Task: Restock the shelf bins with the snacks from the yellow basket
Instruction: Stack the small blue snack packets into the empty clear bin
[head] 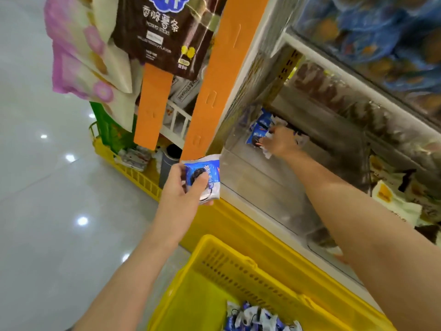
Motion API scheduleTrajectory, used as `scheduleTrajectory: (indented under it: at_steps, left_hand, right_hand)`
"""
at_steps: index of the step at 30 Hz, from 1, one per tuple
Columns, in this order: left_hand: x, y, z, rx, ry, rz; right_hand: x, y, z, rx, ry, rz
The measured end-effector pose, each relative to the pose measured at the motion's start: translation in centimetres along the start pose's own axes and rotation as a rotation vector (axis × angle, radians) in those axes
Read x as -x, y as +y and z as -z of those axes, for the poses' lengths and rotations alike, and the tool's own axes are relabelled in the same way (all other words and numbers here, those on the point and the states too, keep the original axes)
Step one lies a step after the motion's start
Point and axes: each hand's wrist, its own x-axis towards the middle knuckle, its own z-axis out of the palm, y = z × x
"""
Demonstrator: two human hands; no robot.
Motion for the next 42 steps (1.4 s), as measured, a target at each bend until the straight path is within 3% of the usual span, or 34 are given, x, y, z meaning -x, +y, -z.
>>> scheduleTrajectory:
  at_steps: [5, 10, 15, 18, 23, 27, 30, 34, 39, 42]
  left_hand:
    - [-0.2, 0.2, -1.1, 0.028, -0.020, 0.026]
    - [-0.3, 0.6, -1.2, -0.053, -0.008, 0.061]
    - [0.0, 1.6, -1.3, 0.076, -0.023, 0.056]
    - [-0.1, 2.5, -1.3, 0.223, -0.037, 0.115]
    - [0.6, 2.9, -1.5, 0.373, -0.104, 0.201]
    - [2.1, 2.0, -2.3, 0.329, -0.190, 0.161]
    - [3.5, 1.9, -2.8, 0.388, -0.309, 0.165]
    - [5.1, 1.2, -3.4, 0.212, -0.296, 0.104]
    - [6.2, 1.3, -3.5, 0.030, -0.281, 0.018]
    - [6.5, 1.4, -3.9, -0.056, -0.288, -0.012]
  right_hand:
    - [-2.0, 0.8, -0.6, 0.343, 0.099, 0.046]
    - [-3.2, 1.2, -0.9, 0.470, 0.195, 0.158]
    - [-2.4, 0.5, -0.2, 0.524, 0.179, 0.217]
    - [0.2, -0.5, 1.0, 0.370, 0.193, 0.222]
    - [9.0, -3.2, 3.6, -0.344, 0.208, 0.331]
    - [16.2, -4.3, 4.2, -0.579, -0.017, 0.394]
    - [19.7, -4.3, 4.1, -0.651, -0.222, 0.383]
    - [21.6, -2.8, 4.7, -0.591, -0.201, 0.408]
    - [22.6, 0.4, 5.6, -0.564, -0.265, 0.322]
    - [22.9, 1.9, 6.2, -0.589, -0.352, 0.366]
